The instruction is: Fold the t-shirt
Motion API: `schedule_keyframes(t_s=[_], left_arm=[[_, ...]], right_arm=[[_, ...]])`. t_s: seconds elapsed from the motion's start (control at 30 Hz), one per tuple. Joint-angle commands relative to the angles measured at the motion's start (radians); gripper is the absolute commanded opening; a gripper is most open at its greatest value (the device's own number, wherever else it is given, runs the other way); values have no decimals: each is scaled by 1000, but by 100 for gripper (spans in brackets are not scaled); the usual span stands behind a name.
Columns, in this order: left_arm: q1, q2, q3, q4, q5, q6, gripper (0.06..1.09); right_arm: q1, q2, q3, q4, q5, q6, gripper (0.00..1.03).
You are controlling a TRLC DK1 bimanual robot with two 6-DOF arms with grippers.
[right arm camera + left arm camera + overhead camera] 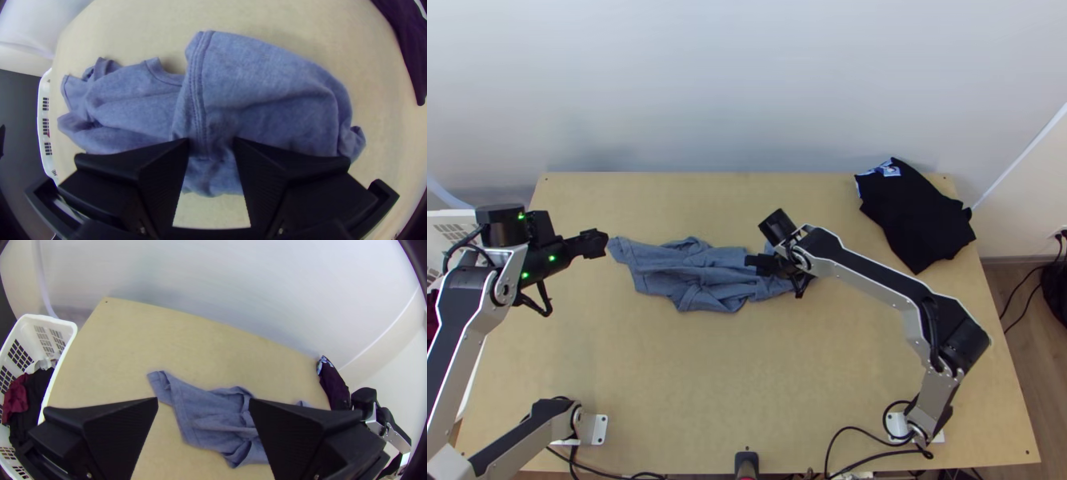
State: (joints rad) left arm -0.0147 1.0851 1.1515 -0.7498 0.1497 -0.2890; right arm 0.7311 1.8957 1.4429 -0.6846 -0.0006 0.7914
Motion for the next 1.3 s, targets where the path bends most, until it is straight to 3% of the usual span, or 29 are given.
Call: schedule_keyframes(t_s=[0.0,0.07,0.33,0.57,0.83,1.27], left_arm=[[7,12,27,1,10,-15,105],[7,12,27,1,10,-13,105],[7,18,8,3,8,21,105],[-18,36,-21,-17,10,79,105],[-186,93,-85,-5,10,74,105],[-419,171,-208,70,10,114,105]], right_arm=[[7,29,25,26,13,-6,24],[5,26,11,59,54,-24,3],[-6,-52,-24,65,80,-35,3],[-45,-253,-75,65,82,-34,3],[-157,-432,-162,120,82,-35,3],[-260,-546,-262,158,83,-35,3]])
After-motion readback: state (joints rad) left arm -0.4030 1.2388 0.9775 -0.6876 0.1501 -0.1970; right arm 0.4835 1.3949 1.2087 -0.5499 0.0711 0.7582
